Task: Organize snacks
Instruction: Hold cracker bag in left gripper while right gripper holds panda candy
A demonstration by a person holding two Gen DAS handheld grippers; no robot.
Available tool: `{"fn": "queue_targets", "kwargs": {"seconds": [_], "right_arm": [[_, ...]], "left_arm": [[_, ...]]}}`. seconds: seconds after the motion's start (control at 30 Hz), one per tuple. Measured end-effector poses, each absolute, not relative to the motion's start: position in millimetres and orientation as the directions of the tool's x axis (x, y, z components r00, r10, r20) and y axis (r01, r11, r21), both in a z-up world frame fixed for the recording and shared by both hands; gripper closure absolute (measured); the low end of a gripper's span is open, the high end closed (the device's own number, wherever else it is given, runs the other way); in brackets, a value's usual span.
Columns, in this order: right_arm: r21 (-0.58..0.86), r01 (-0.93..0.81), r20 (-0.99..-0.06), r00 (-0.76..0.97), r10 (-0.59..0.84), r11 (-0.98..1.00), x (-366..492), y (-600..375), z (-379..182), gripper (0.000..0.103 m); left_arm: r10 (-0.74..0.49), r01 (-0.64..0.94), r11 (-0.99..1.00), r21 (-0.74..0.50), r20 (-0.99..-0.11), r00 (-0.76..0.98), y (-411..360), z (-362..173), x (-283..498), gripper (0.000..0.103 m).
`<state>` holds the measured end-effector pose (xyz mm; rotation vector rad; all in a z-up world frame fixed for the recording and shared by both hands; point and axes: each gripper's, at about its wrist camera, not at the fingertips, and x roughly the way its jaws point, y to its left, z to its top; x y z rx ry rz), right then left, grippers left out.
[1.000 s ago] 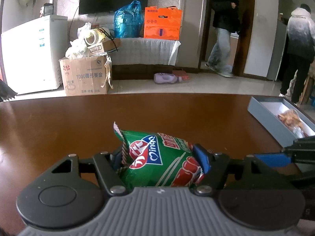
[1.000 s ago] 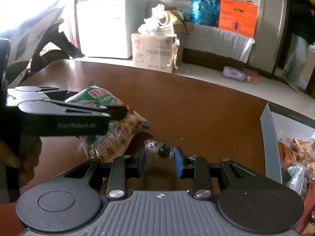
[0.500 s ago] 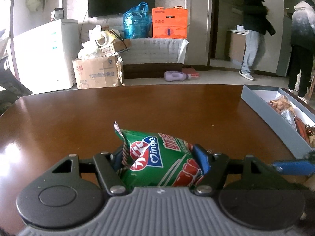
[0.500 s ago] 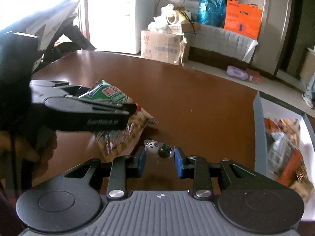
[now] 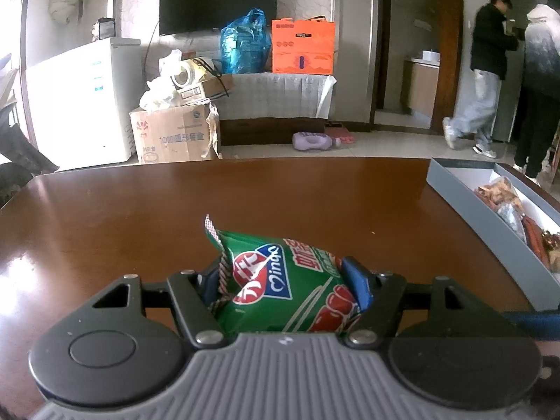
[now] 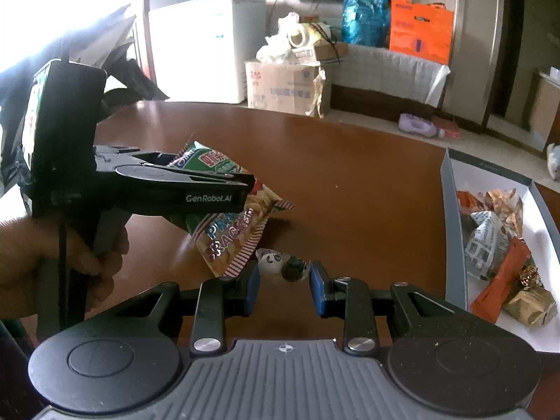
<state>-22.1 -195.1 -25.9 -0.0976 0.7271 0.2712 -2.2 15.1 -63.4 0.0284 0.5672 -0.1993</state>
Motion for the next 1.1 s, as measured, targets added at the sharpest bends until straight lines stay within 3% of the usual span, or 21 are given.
{"fn": "queue_targets", "kwargs": {"seconds": [1.1], "right_arm": [[0.021,-0.277,-0.671,0.709,0.218,0.961,-19.8,-199.9,-32.9,0.071]], "left_arm": [[-0.154,0.151,0.987,-0.049,-0.53,0.834,14.4,-58.5,4.2,0.036]]}}
